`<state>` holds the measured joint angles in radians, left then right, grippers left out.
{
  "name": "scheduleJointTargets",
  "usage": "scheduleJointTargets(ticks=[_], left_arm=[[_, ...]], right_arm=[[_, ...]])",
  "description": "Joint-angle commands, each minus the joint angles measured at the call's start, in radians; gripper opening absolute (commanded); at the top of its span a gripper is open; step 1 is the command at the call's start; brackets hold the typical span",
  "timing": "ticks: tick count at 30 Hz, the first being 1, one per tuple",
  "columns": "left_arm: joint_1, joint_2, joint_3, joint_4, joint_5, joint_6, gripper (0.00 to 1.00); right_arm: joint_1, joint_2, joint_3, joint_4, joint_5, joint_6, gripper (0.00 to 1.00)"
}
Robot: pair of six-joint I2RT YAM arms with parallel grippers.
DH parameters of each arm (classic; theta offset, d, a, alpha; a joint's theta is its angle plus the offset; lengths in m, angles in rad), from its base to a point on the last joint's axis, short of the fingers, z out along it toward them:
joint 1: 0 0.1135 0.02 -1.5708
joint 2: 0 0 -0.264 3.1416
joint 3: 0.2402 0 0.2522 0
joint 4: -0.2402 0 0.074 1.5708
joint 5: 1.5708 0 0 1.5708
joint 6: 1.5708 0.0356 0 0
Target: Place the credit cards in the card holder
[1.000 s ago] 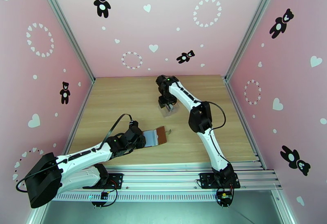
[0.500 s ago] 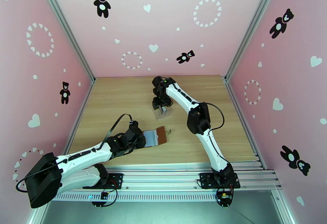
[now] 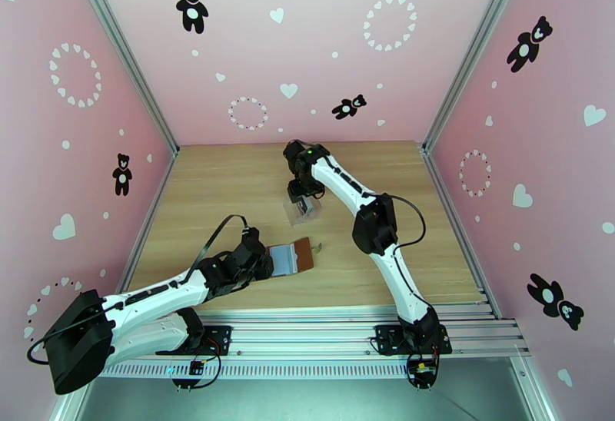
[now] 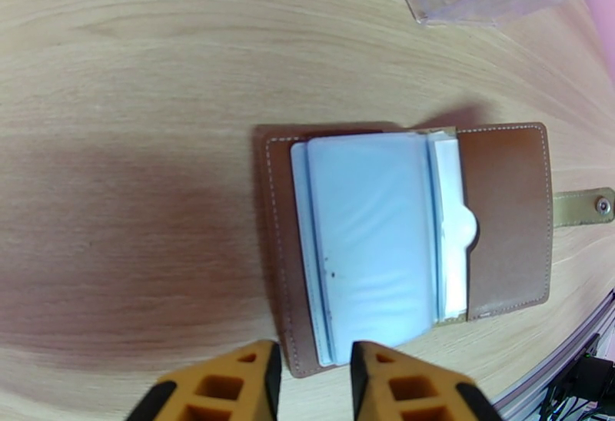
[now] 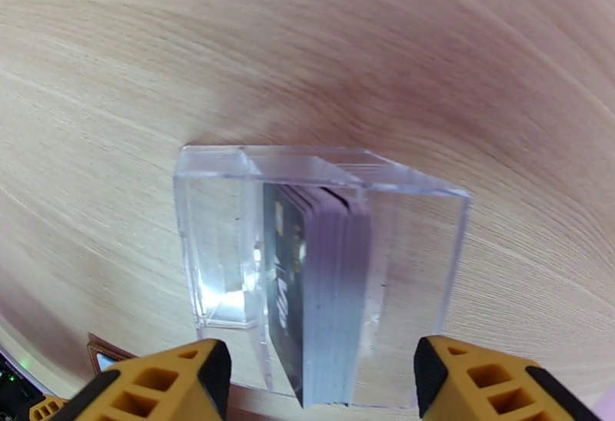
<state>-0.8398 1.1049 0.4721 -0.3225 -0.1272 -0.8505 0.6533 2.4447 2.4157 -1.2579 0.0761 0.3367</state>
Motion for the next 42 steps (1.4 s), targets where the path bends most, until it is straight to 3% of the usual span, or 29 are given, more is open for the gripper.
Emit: scheduleJointTargets(ticks=[1, 13, 23, 42], left_arm=[[0.005, -0.008, -0.01, 0.013, 0.015, -0.012, 0.31], [0.005, 0.004, -0.007, 0.017, 0.017, -0.011, 0.31], [0.005, 0.004, -0.007, 0.019, 0.017, -0.01, 0.31], [0.007, 0.027, 0.003, 0.026, 0.023, -0.007, 0.31]], right_arm=[[0.005, -0.022, 0.0, -0.019, 0.04, -0.029, 0.7], [0.005, 0.049, 0.0, -0.02, 0.017, -0.044, 0.7], [0.006, 0.082, 0.0, -0.026, 0.046, -0.045, 0.62], [0.026, 0.121, 0.038, -0.071, 0.208, -0.061, 0.6]])
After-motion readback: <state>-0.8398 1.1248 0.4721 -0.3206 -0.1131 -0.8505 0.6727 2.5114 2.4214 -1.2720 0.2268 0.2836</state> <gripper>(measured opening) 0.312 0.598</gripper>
